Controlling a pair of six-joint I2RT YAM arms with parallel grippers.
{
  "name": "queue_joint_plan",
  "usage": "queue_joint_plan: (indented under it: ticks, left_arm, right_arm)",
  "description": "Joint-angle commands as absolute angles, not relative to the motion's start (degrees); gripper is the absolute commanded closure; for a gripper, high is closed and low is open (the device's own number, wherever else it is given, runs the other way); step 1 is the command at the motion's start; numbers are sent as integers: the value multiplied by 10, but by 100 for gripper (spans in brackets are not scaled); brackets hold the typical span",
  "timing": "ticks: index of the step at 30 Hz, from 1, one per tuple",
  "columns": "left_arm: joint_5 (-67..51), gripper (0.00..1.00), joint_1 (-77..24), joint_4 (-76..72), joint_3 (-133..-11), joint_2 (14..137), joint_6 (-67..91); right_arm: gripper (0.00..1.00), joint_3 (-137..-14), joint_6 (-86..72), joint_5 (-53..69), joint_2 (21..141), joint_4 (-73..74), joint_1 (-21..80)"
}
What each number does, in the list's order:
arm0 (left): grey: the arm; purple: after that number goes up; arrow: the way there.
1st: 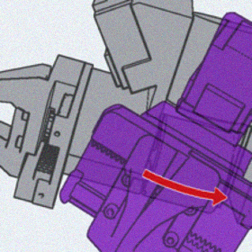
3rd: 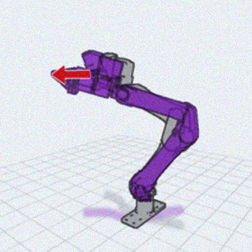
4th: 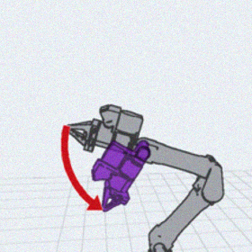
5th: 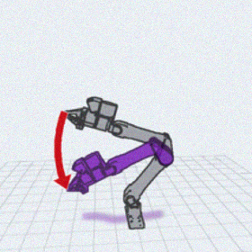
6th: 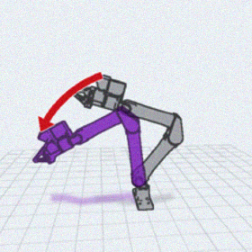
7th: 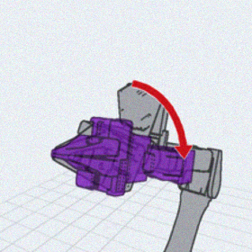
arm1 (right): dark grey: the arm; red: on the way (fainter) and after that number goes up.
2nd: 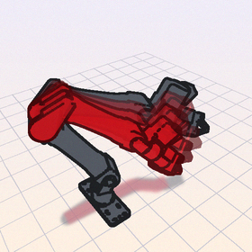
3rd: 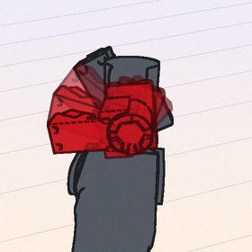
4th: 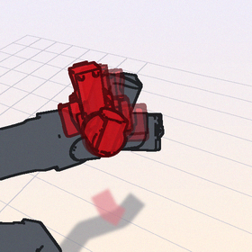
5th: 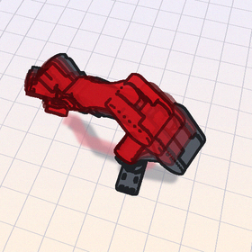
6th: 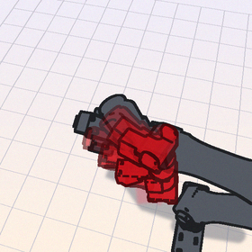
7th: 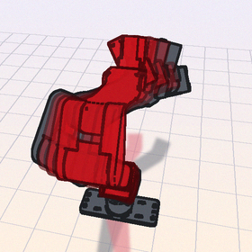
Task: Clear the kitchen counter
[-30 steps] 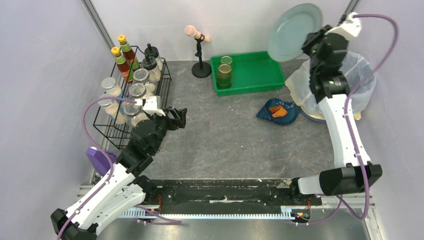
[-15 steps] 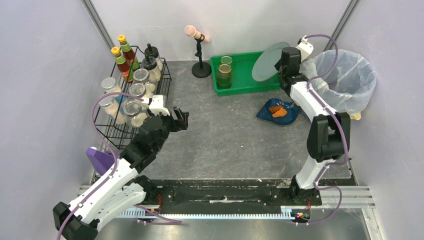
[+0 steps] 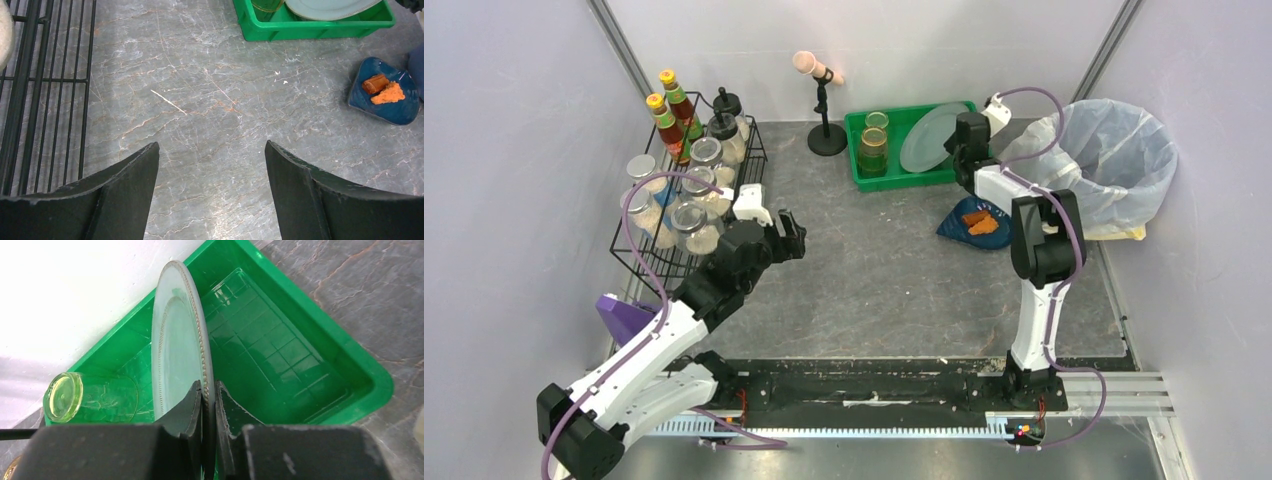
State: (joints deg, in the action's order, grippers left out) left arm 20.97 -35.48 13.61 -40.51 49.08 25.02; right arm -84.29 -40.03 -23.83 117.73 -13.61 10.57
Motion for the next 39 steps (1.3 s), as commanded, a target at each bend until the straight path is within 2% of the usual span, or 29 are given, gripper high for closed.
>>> queue_joint_plan:
  ticks: [1,2,5,11,16,26,33,39]
  left_arm:
    - [223,17,-354,136,-434,499,273]
    - [222,17,-354,136,-434,500,273]
    - [219,18,-354,137,-434,500,273]
    - [219,18,-354,140,-426,488,272]
    - [218,18,-354,145,-420,477,272]
    - [201,18,-355,143,-409,455,265]
    - [164,18,-354,113,-392,456,255]
    - [141,18,-354,87,-377,462,232]
  right_arm:
    - [94,-904,-424,-218,1192,-239,105]
    - [90,-909,-421,-219,1197,-236,105]
    - [68,-928,-398,-234,1213,-220,105]
    - [41,-969,-321,-260,1228,-189,105]
    - [33,-965,-285,-276,1214,-173,105]
    - [26,-912,-239,-219,1117,-130,122]
    - [25,-775,-288,-197,965,-94,136]
    - [22,-634,-357,-228,807,-40,137]
